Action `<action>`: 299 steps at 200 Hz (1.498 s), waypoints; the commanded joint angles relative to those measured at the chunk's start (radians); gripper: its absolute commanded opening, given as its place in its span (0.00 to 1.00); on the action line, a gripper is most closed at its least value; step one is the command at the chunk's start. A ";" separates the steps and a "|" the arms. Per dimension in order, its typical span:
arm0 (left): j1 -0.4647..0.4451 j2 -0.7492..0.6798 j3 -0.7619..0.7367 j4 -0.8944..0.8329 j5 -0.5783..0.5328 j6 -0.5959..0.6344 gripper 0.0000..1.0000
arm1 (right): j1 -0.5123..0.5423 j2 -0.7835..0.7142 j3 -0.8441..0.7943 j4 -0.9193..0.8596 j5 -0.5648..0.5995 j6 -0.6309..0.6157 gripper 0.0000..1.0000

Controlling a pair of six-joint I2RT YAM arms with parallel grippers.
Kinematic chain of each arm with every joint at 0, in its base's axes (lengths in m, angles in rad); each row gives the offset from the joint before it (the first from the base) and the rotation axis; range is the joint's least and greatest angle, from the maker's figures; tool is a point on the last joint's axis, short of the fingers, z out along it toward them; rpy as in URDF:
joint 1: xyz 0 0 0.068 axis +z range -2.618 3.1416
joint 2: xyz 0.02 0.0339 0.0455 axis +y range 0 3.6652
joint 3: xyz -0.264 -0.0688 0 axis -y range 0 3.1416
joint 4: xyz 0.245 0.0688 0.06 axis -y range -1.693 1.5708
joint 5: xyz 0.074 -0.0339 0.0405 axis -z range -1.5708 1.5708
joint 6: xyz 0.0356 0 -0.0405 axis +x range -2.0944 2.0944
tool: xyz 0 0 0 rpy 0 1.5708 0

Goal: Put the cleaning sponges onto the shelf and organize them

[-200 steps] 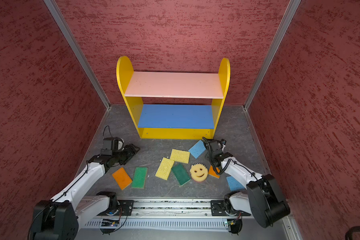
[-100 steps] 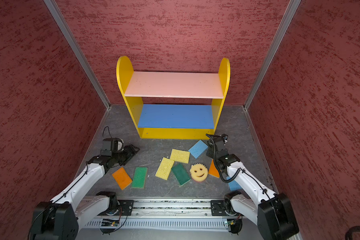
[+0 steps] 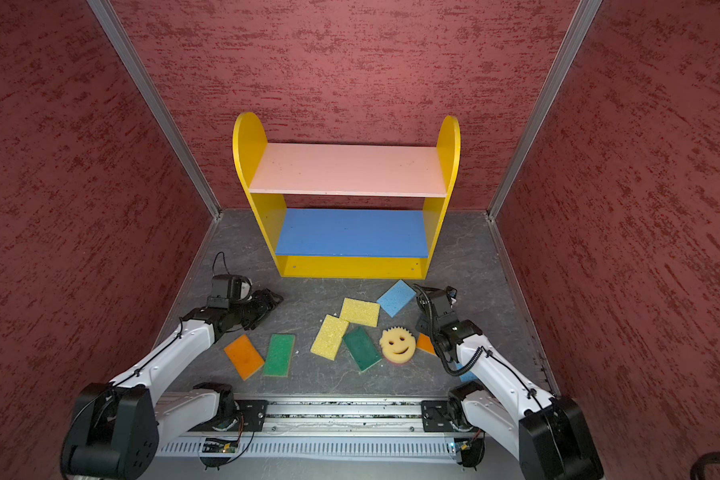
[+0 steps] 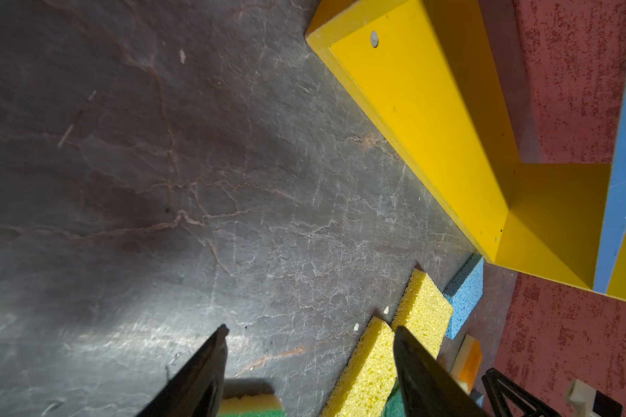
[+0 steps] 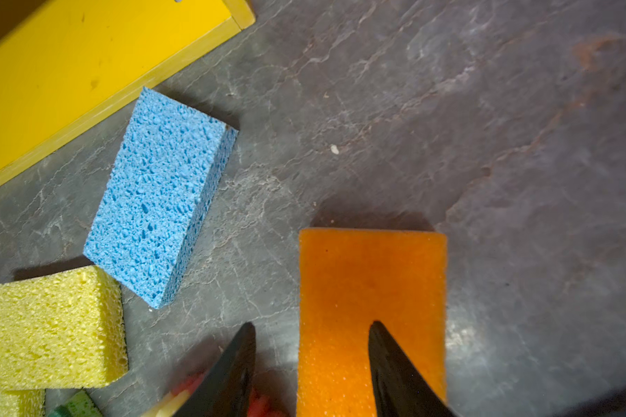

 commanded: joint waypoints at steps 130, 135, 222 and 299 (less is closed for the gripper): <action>0.022 -0.063 0.036 -0.113 -0.033 0.056 0.70 | 0.442 0.316 0.208 0.193 -0.032 -0.217 0.55; 0.022 -0.068 0.030 -0.108 -0.033 0.053 0.70 | 0.442 0.322 0.204 0.197 -0.039 -0.214 0.55; 0.024 -0.041 0.033 -0.086 -0.011 0.049 0.71 | 0.425 0.192 0.126 0.097 0.156 -0.076 0.58; 0.024 -0.018 0.021 -0.057 0.000 0.048 0.71 | 0.181 -0.059 0.031 -0.061 0.200 0.058 0.66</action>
